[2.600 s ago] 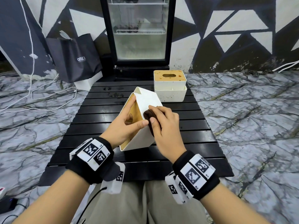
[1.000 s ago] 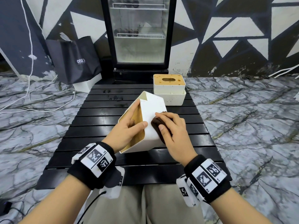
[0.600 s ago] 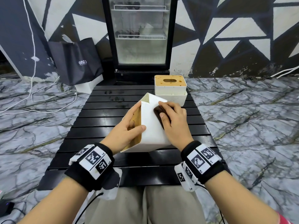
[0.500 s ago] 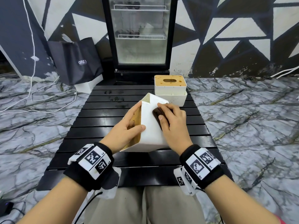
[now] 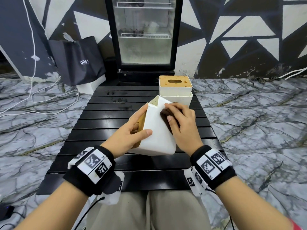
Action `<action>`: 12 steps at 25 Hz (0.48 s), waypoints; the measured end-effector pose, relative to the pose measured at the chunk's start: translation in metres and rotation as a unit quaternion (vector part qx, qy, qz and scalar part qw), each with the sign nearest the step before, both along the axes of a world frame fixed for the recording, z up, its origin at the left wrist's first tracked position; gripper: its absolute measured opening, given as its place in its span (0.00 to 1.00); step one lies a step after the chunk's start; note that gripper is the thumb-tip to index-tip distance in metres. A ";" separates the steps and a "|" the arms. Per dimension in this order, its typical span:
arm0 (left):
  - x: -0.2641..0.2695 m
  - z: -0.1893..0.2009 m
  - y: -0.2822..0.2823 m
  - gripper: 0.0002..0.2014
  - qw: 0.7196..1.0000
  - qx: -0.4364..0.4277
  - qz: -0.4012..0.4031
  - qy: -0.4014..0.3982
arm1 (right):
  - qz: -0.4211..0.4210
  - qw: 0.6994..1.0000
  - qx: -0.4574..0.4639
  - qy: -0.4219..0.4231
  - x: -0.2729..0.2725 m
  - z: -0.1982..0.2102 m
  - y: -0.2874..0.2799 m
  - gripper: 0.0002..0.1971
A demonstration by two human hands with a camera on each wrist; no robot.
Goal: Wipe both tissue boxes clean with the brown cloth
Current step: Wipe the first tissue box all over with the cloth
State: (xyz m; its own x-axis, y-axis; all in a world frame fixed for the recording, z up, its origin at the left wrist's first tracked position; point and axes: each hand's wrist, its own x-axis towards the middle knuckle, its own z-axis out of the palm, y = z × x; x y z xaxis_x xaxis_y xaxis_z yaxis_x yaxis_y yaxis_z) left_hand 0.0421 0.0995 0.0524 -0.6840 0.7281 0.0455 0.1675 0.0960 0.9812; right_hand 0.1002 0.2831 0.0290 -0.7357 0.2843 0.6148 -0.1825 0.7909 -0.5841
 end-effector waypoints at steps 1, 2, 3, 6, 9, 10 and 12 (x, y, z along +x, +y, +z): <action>0.000 -0.002 -0.001 0.35 1.000 -0.001 -0.005 0.007 | -0.006 1.000 -0.003 -0.005 -0.004 0.005 0.003 0.20; 0.001 -0.003 -0.001 0.36 1.000 0.000 -0.009 0.010 | -0.014 1.000 -0.004 -0.010 -0.008 0.010 0.005 0.21; 0.001 -0.004 -0.001 0.37 1.000 0.002 -0.011 0.013 | -0.021 1.000 -0.003 -0.016 -0.013 0.015 0.005 0.21; 0.002 -0.007 -0.002 0.39 1.000 0.004 -0.014 0.020 | -0.018 1.000 0.009 -0.018 -0.018 0.021 -0.003 0.22; 0.001 -0.008 -0.004 0.38 1.000 0.010 -0.014 0.017 | 0.013 0.999 0.039 0.006 -0.012 0.016 -0.007 0.21; 0.001 -0.008 -0.005 0.38 1.000 0.007 -0.012 0.015 | 0.016 0.999 0.038 0.005 -0.010 0.016 -0.005 0.21; 0.000 -0.009 -0.006 0.39 1.000 0.005 -0.014 0.013 | 0.006 1.000 0.020 -0.011 -0.011 0.019 0.002 0.21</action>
